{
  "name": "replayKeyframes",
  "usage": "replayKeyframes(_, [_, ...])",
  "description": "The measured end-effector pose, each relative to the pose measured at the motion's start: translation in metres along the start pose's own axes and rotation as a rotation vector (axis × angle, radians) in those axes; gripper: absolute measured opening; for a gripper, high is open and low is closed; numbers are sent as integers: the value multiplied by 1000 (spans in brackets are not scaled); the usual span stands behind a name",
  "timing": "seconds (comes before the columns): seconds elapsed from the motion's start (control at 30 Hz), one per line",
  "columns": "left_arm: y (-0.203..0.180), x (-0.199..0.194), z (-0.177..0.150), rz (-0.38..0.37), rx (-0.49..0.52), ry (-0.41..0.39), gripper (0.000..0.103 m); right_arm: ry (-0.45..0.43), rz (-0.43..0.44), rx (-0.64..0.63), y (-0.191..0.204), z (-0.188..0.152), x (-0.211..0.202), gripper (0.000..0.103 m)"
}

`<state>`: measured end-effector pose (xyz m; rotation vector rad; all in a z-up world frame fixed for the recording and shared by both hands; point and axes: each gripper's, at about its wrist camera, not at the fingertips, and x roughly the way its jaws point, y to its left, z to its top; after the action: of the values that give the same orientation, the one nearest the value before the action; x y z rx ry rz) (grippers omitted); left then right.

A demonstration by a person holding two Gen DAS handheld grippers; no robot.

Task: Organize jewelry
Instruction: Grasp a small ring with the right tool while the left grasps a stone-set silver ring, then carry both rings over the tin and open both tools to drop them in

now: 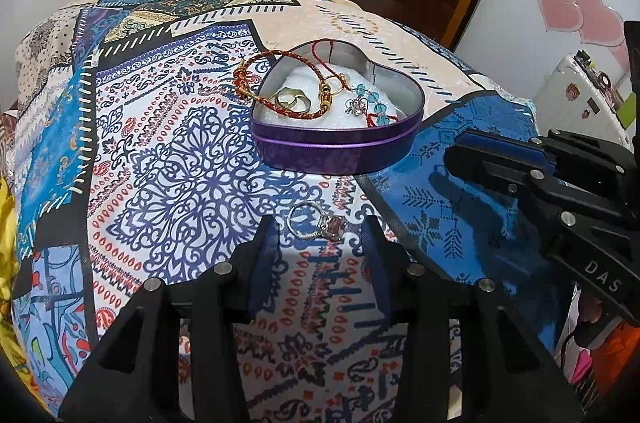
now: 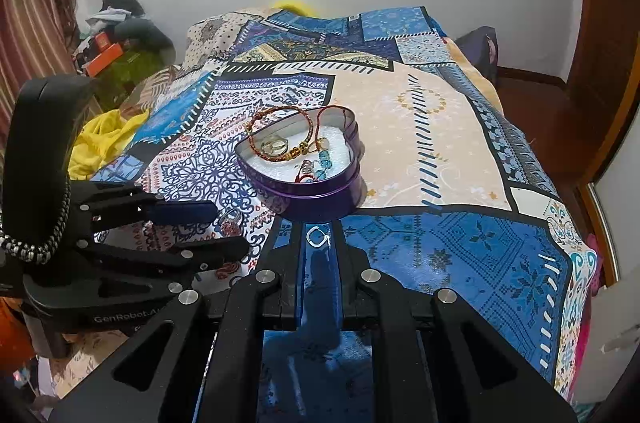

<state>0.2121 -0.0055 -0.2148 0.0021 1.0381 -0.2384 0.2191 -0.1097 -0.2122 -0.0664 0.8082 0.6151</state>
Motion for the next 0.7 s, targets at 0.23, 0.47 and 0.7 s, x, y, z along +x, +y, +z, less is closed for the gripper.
replayKeyframes(0.23, [1,3,4,-2,-6,-12,30,-13,2,8,-3,1,-3,10])
replayKeyframes(0.47, [-1,-10,1,11,-8,-40,30,-34,-4,6,-4,6,-12,10])
replayKeyframes(0.7, [-1,-37,14,3,-15,-115,30,-77,-10,4,-3,18,-22,10])
